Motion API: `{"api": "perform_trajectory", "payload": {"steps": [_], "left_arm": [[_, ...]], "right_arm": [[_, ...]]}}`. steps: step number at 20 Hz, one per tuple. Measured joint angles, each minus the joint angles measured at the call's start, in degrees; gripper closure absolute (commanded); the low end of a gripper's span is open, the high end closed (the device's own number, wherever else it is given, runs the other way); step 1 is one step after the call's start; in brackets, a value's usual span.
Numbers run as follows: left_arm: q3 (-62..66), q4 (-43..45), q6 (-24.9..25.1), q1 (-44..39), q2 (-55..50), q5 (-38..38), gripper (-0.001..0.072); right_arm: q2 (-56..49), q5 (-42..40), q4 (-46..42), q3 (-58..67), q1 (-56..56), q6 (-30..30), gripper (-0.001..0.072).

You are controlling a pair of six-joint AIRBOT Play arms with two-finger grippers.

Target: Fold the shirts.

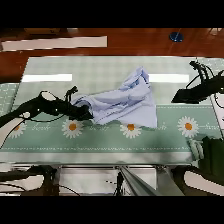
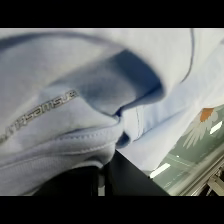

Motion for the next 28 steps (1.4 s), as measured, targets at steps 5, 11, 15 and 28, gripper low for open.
{"api": "perform_trajectory", "payload": {"steps": [5, 11, 15, 28], "left_arm": [[-0.1, 1.1, 1.7, 3.9, 1.4, -3.1, 0.0682], [-0.1, 0.1, 3.3, 5.8, 2.6, -5.9, 0.0682], [-0.1, -1.5, 4.4, 6.0, 2.8, -6.4, 0.0682], [3.6, -7.8, 9.4, 6.8, 3.6, -11.2, 0.0683]], "right_arm": [[-0.1, -1.1, 4.8, -7.2, -3.7, -0.4, 0.0113], [-0.2, -6.1, 15.9, -19.4, -3.3, -2.4, 0.0115], [-0.2, -11.9, 19.7, -22.8, 1.8, -2.4, 0.0134], [-6.2, -19.7, 24.7, -20.7, 13.7, 0.6, 0.0689]]}}
